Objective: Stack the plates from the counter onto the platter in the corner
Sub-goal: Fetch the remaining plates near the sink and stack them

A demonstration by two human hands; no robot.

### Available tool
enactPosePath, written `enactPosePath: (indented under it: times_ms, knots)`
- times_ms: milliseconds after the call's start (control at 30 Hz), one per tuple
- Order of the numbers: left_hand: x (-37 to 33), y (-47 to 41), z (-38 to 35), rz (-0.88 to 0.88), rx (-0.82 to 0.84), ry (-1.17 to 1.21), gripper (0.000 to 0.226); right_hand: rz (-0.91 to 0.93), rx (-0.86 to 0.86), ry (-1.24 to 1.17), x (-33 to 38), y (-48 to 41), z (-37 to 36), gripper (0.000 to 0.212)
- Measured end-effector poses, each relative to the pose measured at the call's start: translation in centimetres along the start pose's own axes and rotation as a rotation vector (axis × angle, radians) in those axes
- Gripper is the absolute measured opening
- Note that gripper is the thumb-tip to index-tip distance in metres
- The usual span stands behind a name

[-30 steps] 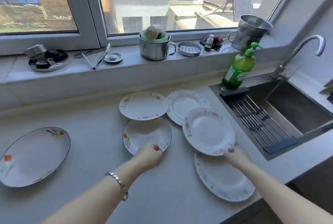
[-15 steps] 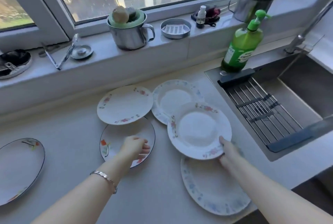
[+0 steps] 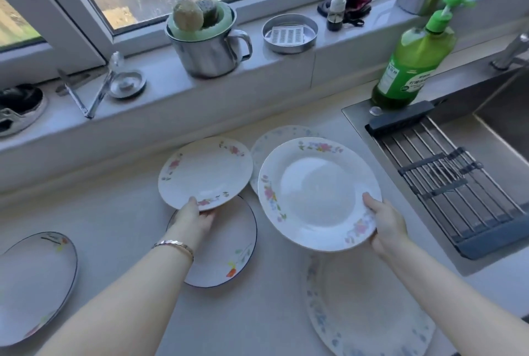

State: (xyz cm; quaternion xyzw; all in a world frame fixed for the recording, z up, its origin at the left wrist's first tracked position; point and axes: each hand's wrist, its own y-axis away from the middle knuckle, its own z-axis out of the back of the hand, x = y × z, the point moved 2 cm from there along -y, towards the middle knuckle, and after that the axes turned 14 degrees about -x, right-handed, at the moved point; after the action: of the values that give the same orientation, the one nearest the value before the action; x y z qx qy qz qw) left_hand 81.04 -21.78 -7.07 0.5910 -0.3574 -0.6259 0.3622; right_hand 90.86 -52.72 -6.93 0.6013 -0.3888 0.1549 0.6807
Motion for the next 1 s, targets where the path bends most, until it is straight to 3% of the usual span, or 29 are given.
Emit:
enactPosePath:
  times_ms: [267, 433, 667, 867, 1000]
  knots:
    - [-0.5, -0.4, 0.6, -0.199, -0.061, 0.02, 0.039, 0.021, 0.099, 0.021, -0.1, -0.1, -0.8, 0.011]
    - [-3.7, 2.0, 4.2, -0.338, -0.049, 0.022, 0.009, 0.059, 0.108, 0.044, 0.7, 1.5, -0.8, 0.008]
    - [-9.0, 7.3, 12.4, -0.702, -0.14, 0.075, 0.025, 0.182, 0.177, 0.162, 0.5, 6.4, -1.6, 0.012]
    - [-11.1, 7.2, 22.6, -0.561, -0.23, 0.268, 0.035, 0.289, 0.294, 0.283, -3.2, 11.2, -4.9, 0.009]
    - [-12.9, 6.7, 29.8, -0.56, -0.338, 0.367, 0.034, 0.323, 0.419, 0.404, -6.8, 15.8, -8.2, 0.007]
